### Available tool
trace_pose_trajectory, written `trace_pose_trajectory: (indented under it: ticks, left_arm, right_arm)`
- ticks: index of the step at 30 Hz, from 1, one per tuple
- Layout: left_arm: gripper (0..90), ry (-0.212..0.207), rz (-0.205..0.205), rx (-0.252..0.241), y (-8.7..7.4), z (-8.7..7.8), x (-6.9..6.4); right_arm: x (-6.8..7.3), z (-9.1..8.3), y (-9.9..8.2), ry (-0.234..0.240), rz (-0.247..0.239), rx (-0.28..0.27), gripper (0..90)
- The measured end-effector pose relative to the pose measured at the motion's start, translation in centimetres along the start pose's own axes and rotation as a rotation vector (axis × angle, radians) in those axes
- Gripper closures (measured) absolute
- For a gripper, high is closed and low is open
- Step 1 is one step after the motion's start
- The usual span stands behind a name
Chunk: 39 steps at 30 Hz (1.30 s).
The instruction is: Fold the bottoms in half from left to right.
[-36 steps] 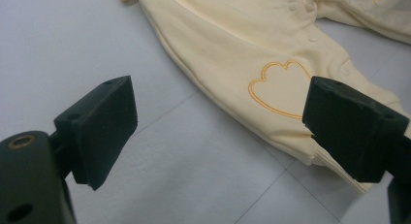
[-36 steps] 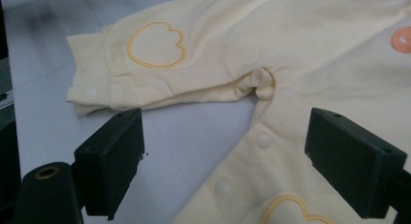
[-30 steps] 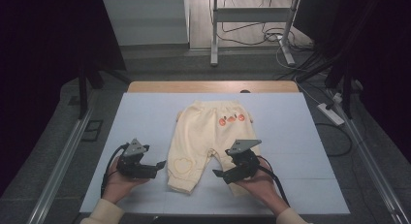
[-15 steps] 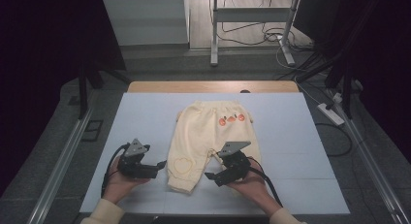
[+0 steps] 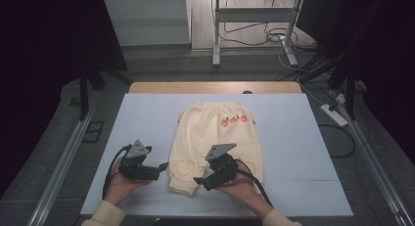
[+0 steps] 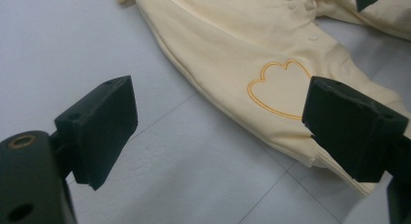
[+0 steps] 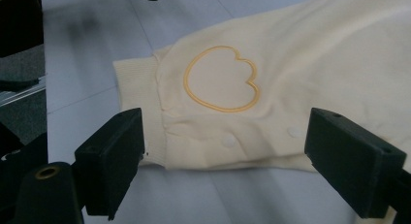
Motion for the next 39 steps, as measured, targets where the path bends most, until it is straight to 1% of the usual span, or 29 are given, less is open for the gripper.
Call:
trace_pose_trajectory:
  ticks: [1, 2, 3, 4, 5, 9, 13, 15, 16, 17, 20, 23, 31, 37, 38, 39]
  left_arm:
    - [12.6, 0.000, -0.001, 0.001, 0.0, 0.0, 0.0]
    - [12.6, 0.000, -0.004, -0.002, 0.0, 0.0, 0.0]
    - [12.6, 0.001, -0.002, 0.000, 0.0, 0.0, 0.0]
    - [12.6, 0.001, -0.003, 0.001, 0.0, 0.0, 0.0]
    - [12.6, 0.000, -0.003, 0.001, 0.0, 0.0, 0.0]
    - [12.5, 0.003, 0.001, 0.003, 0.0, 0.0, 0.0]
    - [12.6, 0.000, -0.006, 0.001, -0.1, 0.1, 0.0]
    - [12.6, 0.000, -0.006, 0.001, -0.1, 0.1, 0.0]
    - [12.6, 0.000, -0.006, 0.002, -0.1, 0.1, 0.0]
    - [12.6, 0.002, -0.002, 0.004, -0.1, 0.1, 0.0]
    - [12.5, 0.001, -0.005, 0.002, -0.1, 0.1, 0.0]
    - [12.6, 0.003, -0.006, 0.002, -0.1, 0.1, 0.1]
    - [12.6, 0.002, -0.006, 0.003, -0.1, 0.0, 0.0]
    - [12.6, 0.006, -0.006, 0.003, -0.1, 0.0, 0.2]
    - [12.6, 0.006, -0.009, 0.001, -0.1, 0.0, 0.2]
    - [12.6, 0.006, -0.010, 0.001, -0.1, 0.0, 0.2]
  right_arm:
    - [0.0, 0.0, 0.0, 0.000, 0.000, 0.000, 14.6]
    - [0.4, 0.5, 0.2, 0.010, -0.009, 0.006, 14.6]
    - [0.4, 0.5, 0.2, 0.010, -0.009, 0.006, 14.6]
    - [0.7, 0.9, 0.4, 0.018, -0.020, 0.010, 14.6]
    - [0.7, 0.9, 0.4, 0.018, -0.020, 0.010, 14.6]
    - [1.4, 1.7, 0.7, 0.043, -0.024, 0.017, 15.2]
    - [1.9, 2.3, 0.8, 0.053, -0.036, 0.031, 15.2]
    - [2.0, 2.4, 0.8, 0.055, -0.037, 0.030, 15.2]
    - [2.1, 2.5, 0.8, 0.062, -0.038, 0.035, 15.2]
    - [2.4, 2.8, 0.9, 0.078, -0.040, 0.039, 15.2]
    - [2.8, 3.2, 1.0, 0.082, -0.058, 0.048, 15.2]
    - [3.1, 3.6, 1.2, 0.087, -0.061, 0.046, 15.2]
    - [3.5, 4.2, 1.3, 0.094, -0.079, 0.063, 15.2]
    - [4.1, 5.0, 1.4, 0.107, -0.093, 0.068, 15.3]
    - [4.4, 5.3, 1.5, 0.110, -0.109, 0.078, 15.3]
    - [4.4, 5.3, 1.5, 0.110, -0.109, 0.078, 15.3]
Point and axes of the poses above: each handheld gripper's, and its own axes: z roughly forward along the jaws, y roughly out of its top, x roughly to its left, the point moved 5 cm from there along z, roughly forward along the jaws, and after that the axes turned 4 degrees about -x, right-handed, at the moved point
